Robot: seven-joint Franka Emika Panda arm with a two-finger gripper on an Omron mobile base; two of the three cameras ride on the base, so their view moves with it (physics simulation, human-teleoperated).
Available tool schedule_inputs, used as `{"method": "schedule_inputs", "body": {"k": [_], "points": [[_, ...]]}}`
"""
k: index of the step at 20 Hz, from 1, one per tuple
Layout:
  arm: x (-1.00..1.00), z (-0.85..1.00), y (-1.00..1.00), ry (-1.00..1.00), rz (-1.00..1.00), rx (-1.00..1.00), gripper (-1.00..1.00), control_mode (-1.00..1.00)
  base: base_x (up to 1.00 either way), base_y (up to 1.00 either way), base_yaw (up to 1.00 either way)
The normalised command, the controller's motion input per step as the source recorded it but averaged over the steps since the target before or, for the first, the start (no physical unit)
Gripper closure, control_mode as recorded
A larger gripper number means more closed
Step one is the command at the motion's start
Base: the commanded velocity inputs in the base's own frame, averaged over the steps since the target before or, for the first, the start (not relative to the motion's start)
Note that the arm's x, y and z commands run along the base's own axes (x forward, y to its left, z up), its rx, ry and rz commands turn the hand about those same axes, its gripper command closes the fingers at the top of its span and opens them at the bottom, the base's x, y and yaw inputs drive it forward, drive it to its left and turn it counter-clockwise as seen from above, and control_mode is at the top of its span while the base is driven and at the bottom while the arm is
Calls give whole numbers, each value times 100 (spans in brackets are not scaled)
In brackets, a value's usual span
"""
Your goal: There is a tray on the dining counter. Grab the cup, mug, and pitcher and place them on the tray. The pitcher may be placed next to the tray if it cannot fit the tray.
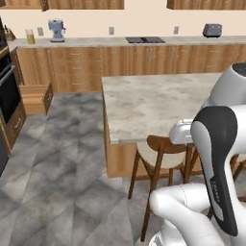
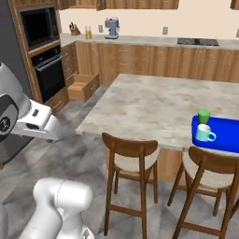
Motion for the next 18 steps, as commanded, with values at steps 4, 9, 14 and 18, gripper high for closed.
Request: {"method": "schedule_inputs", "body": {"k": [4,9,14,18], "points": [[0,0,0,0,0,0,-100,100,33,100,-1],[0,0,0,0,0,0,-100,100,58,100,-2],[0,0,0,0,0,0,-100,100,81,100,-4],[0,0,0,0,0,0,-100,100,99,74,-2]]}}
